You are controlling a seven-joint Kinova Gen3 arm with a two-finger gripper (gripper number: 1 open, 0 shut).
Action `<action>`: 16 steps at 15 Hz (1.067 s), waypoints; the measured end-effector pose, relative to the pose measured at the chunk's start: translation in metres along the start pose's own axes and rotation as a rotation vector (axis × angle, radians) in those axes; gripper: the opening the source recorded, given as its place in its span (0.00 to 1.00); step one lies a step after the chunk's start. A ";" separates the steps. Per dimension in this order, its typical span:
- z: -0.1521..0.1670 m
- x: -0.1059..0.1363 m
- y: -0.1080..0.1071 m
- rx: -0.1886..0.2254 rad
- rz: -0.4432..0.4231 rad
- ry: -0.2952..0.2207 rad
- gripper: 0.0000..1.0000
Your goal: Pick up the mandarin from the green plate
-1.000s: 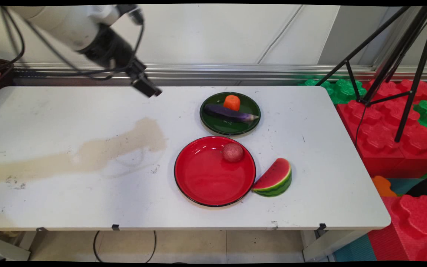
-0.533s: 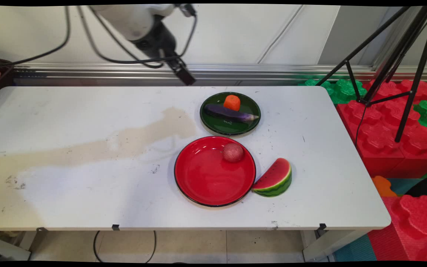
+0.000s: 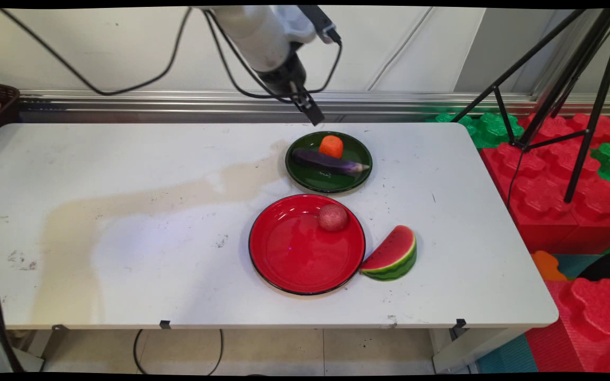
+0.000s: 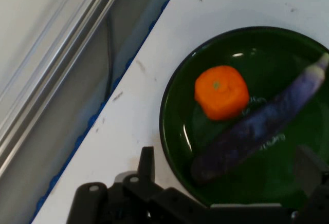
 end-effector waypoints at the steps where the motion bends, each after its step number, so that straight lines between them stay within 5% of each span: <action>1: 0.015 0.005 0.000 -0.004 -0.005 -0.008 1.00; 16: 0.158 0.022 0.008 -0.065 -0.090 -0.096 1.00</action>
